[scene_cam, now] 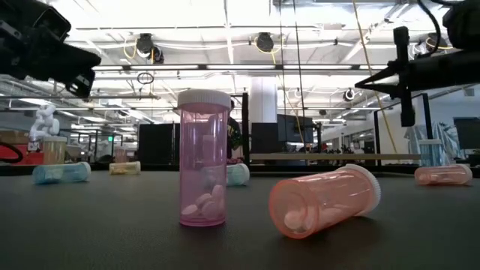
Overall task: Pick and place medicine bottles onto shelf by color
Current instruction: Put the top pink pill bottle on the shelf
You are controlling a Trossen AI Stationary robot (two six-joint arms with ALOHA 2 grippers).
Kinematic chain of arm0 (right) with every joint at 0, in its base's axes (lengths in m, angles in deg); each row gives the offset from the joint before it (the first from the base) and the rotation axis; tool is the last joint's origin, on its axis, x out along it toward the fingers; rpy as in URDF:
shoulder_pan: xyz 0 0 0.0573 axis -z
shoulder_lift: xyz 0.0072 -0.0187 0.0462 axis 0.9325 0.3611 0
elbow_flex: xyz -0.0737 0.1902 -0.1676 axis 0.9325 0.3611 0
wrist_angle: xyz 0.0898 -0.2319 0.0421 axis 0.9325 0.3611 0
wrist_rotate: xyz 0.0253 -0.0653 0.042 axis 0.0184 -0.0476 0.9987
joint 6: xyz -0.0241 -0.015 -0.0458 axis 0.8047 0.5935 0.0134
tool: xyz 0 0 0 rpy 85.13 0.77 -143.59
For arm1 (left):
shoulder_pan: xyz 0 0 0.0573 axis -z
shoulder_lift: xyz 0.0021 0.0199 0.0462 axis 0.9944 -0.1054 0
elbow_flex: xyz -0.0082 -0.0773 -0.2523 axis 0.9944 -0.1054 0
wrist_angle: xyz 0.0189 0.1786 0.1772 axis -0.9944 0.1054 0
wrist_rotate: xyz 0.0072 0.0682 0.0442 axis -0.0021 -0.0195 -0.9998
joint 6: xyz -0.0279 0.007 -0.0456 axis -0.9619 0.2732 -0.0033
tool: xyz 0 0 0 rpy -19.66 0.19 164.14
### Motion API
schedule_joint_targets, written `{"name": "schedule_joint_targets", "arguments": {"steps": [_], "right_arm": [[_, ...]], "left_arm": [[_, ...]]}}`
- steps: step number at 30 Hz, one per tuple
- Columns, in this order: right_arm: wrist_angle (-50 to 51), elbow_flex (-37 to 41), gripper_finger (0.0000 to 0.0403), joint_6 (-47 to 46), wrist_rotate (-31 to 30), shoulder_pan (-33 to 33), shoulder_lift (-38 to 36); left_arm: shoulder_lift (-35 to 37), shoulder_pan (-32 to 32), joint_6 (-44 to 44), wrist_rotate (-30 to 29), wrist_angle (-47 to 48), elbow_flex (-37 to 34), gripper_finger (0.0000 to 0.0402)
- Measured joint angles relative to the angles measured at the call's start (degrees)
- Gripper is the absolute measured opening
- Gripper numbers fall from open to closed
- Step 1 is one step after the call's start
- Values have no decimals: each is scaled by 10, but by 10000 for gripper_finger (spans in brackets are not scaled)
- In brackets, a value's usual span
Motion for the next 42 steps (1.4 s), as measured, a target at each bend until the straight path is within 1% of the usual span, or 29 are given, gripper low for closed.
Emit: {"name": "schedule_joint_targets", "arguments": {"steps": [2,3,5,8,11,14,17,19,21,26,27,30,31,33,35,37,39,42], "right_arm": [[-25,0,0,-1,-36,0,11],[-42,0,0,14,-45,0,18],[-70,0,0,44,-49,0,30],[-100,0,0,53,-46,-4,48],[-144,0,0,74,-22,-30,72],[-203,0,0,98,-20,-71,104],[-244,-7,0,115,-43,-112,140],[-240,-19,0,130,-52,-133,162],[-235,-31,0,147,-52,-146,185],[-242,-70,0,179,-48,-162,227],[-240,-77,0,188,-42,-164,233],[-240,-110,0,231,9,-164,246],[-240,-123,0,242,26,-164,249],[-216,-152,0,263,54,-163,255],[-152,-191,0,279,77,-158,258],[-46,-241,0,290,100,-149,259],[79,-299,0,310,120,-136,267],[246,-377,11,357,143,-115,287]], "left_arm": [[0,0,-20,-1,-29,0,26],[0,0,-33,-1,-46,0,26],[0,0,-51,-1,-81,0,26],[0,0,-50,-11,-126,0,26],[-1,-1,-51,-42,-175,0,26],[-1,-1,-60,-71,-216,0,26],[-1,-1,-70,-128,-255,0,26],[-1,-1,-116,-167,-285,0,26],[-1,-1,-164,-176,-294,0,26],[-10,-1,-174,-182,-291,0,26],[-16,-1,-184,-200,-288,0,26],[-45,-1,-245,-276,-272,0,26],[-59,-1,-264,-292,-272,0,26],[-89,-1,-293,-306,-279,0,26],[-124,-1,-312,-307,-288,3,26],[-164,-1,-333,-314,-288,20,26],[-210,-1,-354,-333,-288,47,26],[-286,-1,-360,-358,-277,98,26]]}}
